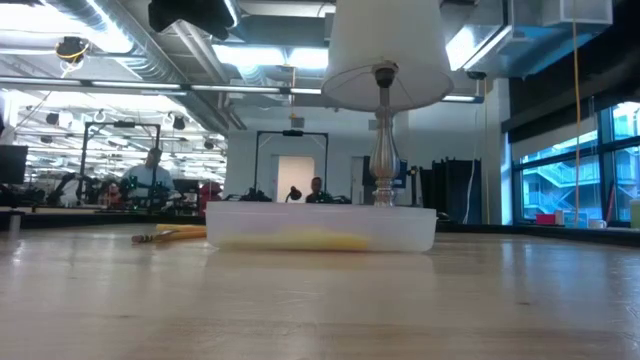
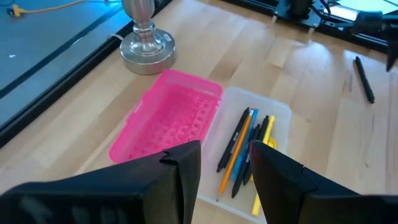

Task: Pick & place school supplies into a supply box
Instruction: Put the black pen into the supply box

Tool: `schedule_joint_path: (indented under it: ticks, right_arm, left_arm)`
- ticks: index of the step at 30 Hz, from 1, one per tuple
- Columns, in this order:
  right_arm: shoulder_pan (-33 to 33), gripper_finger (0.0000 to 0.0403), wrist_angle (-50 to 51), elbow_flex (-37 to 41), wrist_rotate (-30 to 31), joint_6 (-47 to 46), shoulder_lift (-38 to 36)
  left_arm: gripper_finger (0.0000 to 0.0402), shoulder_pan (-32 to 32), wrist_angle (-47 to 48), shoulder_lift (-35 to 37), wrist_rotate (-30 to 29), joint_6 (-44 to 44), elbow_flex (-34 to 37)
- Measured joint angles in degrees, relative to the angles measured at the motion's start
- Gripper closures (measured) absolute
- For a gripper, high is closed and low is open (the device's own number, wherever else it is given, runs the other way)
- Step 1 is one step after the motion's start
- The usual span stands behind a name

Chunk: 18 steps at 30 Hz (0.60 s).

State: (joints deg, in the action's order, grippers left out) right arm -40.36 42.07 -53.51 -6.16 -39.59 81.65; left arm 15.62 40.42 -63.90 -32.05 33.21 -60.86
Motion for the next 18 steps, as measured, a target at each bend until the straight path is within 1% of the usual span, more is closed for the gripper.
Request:
schedule_joint_path:
  ticks: [2,4,10,12,14,18]
  right_arm:
    - [-0.9,0.0280,-4.3,1.4,-0.1,-2.0,0.7]
    - [-1.3,0.0272,-6.1,2.0,0.0,-3.5,1.3]
    - [-1.9,0.0224,-4.1,2.2,0.4,-5.7,3.1]
    - [-1.9,0.0211,-4.2,2.2,-0.4,-8.0,3.4]
    - [-2.2,0.0202,-5.6,2.2,-1.1,-8.0,3.5]
    - [-3.7,0.0197,-5.8,2.2,-1.4,-4.1,3.5]
  left_arm:
    - [0.0272,0.0,0.0,0.0,0.0,0.0,0.0]
    - [0.0272,0.0,0.0,0.0,0.0,0.0,0.0]
    - [0.0272,0.0,0.0,0.0,-0.2,0.0,0.0]
    - [0.0272,0.0,0.0,0.0,-0.8,0.0,0.0]
    - [0.0272,0.0,0.0,0.0,-1.1,0.0,0.0]
    - [0.0272,0.0,0.0,0.0,-1.2,0.0,0.0]
